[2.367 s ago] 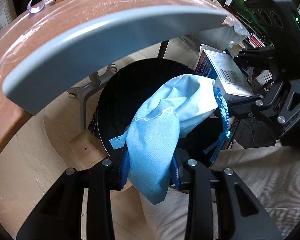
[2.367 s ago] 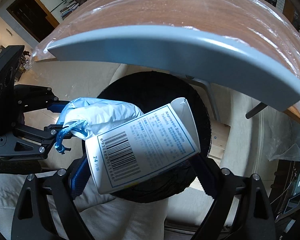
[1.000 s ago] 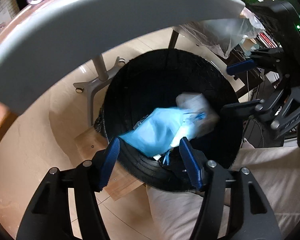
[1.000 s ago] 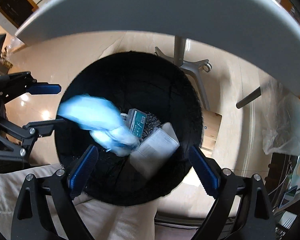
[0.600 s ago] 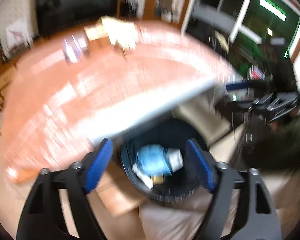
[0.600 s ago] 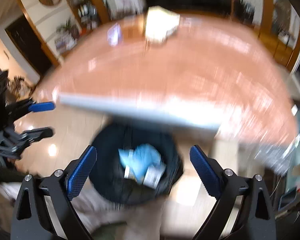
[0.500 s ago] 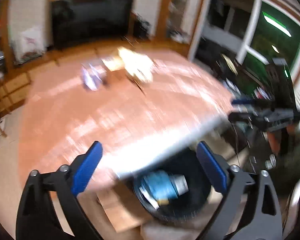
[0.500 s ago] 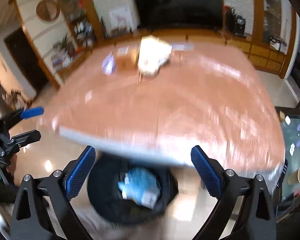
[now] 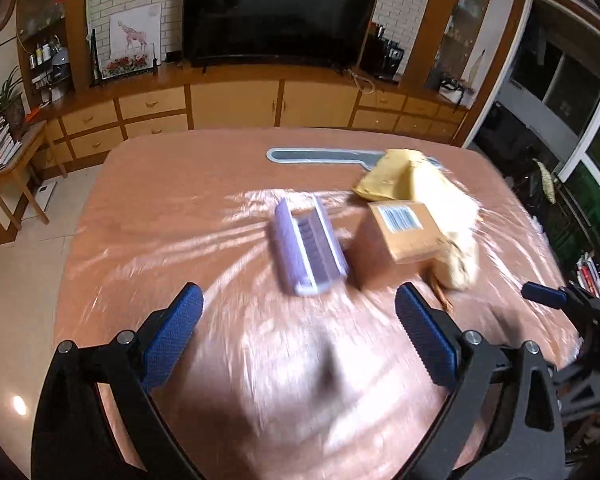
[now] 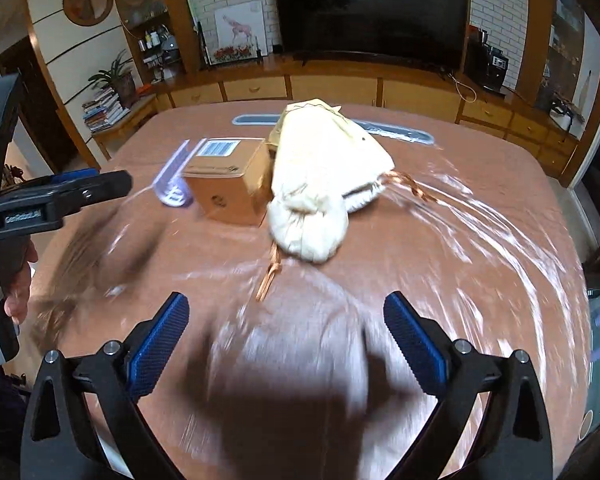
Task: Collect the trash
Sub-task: 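Move both tools back over the table toward the purple rack and cream pouch, then grasp the purple comb rack with the left tool while the right tool grasps the cream pouch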
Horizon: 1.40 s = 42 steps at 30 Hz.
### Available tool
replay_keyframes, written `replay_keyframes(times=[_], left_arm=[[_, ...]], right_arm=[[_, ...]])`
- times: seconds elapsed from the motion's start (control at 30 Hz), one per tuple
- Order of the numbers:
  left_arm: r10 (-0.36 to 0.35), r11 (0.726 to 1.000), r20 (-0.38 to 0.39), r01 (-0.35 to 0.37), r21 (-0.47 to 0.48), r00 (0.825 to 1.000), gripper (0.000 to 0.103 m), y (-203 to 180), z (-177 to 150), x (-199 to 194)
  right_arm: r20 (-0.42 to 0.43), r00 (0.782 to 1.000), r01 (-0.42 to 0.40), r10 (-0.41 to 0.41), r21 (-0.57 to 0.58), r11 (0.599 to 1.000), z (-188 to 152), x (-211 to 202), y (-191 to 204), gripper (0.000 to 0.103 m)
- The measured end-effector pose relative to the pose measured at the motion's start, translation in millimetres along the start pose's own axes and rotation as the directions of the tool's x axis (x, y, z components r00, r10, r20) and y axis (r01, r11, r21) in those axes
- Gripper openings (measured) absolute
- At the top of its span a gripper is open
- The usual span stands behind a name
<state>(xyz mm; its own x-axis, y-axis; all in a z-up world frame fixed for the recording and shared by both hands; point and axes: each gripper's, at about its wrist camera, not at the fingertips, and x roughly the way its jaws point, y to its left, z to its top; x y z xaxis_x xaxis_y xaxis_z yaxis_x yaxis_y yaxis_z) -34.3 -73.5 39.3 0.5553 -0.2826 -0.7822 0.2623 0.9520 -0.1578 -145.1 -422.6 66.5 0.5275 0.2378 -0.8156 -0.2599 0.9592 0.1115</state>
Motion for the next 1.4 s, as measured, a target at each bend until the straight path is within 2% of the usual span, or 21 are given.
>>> replay_keyframes(times=[0.07, 0.1, 0.23, 0.4, 0.57, 0.63, 0.67, 0.83, 1.4], left_arm=[[-0.005, 1.000, -0.027, 0.005, -0.007, 1.000, 0.090, 2, 8, 14], [-0.009, 1.000, -0.039, 0.009, -0.012, 0.999, 0.087, 4, 12, 21], [-0.021, 1.000, -0.063, 0.021, -0.003, 0.998, 0.077, 3, 19, 36], [-0.025, 1.000, -0.078, 0.026, 0.016, 0.997, 0.074, -1, 25, 47], [-0.035, 0.999, -0.104, 0.037, 0.014, 0.994, 0.057, 0, 26, 58], [-0.035, 0.999, -0.112, 0.037, 0.014, 0.993, 0.045, 1, 25, 60], [-0.033, 0.999, -0.112, 0.035, 0.017, 0.993, 0.045, 1, 24, 60], [-0.026, 0.999, -0.098, 0.030, 0.036, 0.995, 0.044, -1, 21, 57], [-0.036, 0.999, -0.027, 0.036, -0.019, 0.999, 0.044, 6, 3, 14]], right_arm=[[-0.020, 1.000, 0.005, -0.005, 0.000, 1.000, 6, 12, -2, 0.094], [-0.031, 0.999, 0.010, -0.010, -0.001, 1.000, 9, 17, -3, 0.090], [-0.056, 0.998, 0.007, -0.008, -0.010, 1.000, 18, 34, -2, 0.082], [-0.068, 0.998, 0.006, -0.007, -0.013, 1.000, 26, 45, -2, 0.075], [-0.074, 0.997, 0.015, -0.017, -0.026, 1.000, 28, 49, -2, 0.062], [-0.074, 0.997, 0.026, -0.028, -0.027, 0.999, 30, 50, -2, 0.050], [-0.071, 0.997, 0.032, -0.033, -0.025, 0.999, 30, 50, -3, 0.047], [-0.054, 0.999, 0.004, -0.004, -0.011, 1.000, 29, 45, -6, 0.047], [0.011, 0.996, -0.091, 0.090, 0.081, 0.993, 19, 6, -26, 0.047]])
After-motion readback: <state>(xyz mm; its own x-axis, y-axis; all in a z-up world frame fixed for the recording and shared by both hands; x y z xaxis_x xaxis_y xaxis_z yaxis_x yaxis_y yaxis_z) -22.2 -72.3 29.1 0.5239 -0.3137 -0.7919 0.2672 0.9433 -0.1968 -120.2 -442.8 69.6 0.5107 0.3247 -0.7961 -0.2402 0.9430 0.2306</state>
